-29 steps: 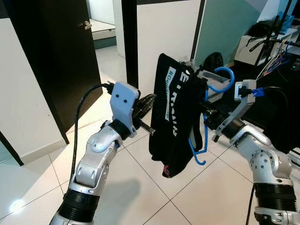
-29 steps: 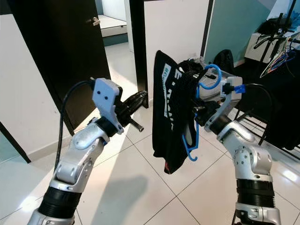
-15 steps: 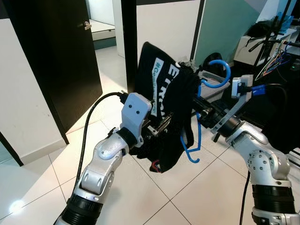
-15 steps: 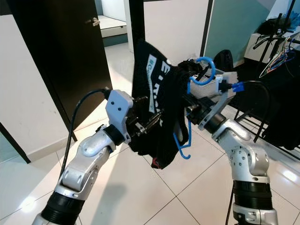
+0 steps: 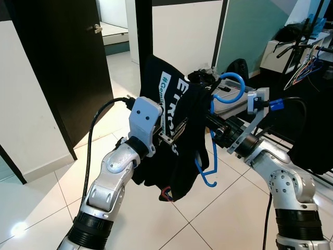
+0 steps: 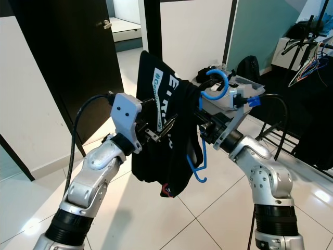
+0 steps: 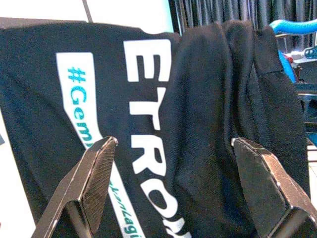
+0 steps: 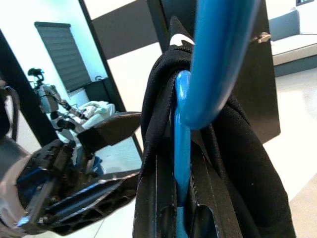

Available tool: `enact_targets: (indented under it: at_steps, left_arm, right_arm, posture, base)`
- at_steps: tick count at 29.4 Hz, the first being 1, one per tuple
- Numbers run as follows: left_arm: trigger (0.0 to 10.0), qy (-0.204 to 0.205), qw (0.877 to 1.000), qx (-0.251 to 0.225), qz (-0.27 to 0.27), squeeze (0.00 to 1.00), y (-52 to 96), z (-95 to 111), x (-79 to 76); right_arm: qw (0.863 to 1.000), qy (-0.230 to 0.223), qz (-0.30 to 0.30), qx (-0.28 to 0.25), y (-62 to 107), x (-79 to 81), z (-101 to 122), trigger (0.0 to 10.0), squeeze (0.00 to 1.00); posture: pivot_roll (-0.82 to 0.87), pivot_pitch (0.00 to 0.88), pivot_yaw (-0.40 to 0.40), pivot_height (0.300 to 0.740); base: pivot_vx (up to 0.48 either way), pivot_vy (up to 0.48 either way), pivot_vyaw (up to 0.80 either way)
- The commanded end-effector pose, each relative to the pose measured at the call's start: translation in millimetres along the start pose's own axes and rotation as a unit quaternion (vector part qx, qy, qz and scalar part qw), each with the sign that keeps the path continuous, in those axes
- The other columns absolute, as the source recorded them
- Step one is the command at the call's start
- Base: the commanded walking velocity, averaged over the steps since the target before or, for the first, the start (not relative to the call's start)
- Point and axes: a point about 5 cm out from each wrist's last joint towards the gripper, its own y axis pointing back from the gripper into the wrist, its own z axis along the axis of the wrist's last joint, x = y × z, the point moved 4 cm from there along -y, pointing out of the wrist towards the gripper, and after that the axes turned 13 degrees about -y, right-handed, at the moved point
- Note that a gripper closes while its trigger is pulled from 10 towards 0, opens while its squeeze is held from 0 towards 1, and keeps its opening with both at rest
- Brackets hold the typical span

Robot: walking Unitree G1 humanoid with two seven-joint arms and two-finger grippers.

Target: Hang hanger

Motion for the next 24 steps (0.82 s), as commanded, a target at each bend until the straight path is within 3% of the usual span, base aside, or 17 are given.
enact_targets:
  at_steps: [1,13,14,24]
  left_arm:
    - [10.0,-0.004,1.000,0.007,-0.007,0.00,0.5,-3.5,-4.4]
    - [10.0,-0.013,1.000,0.011,-0.020,0.00,0.4,-5.8,-8.9]
    - [0.0,-0.019,0.999,0.012,-0.025,0.00,0.6,-6.6,-9.6]
    - [0.0,-0.032,0.999,0.019,-0.028,0.00,0.4,-9.9,-9.8]
  right_arm:
    - [0.999,-0.002,0.037,-0.005,-4.0,15.8,0.8,10.0,0.00]
    - [0.999,-0.007,0.053,-0.003,-6.6,23.8,-2.1,10.0,0.00]
    - [0.998,-0.007,0.056,-0.003,-6.8,25.1,-1.5,10.0,0.00]
    - [0.998,-0.006,0.069,-0.002,-6.7,31.1,-0.4,10.0,0.00]
  posture:
    - [-0.03,0.000,-0.015,0.740]
    - [-0.03,0.000,-0.013,0.740]
    - [-0.03,0.000,-0.014,0.740]
    - [-0.04,0.000,-0.011,0.740]
  base:
    - [0.000,0.000,0.00]
    - [0.000,0.000,0.00]
    - [0.000,0.000,0.00]
    - [0.000,0.000,0.00]
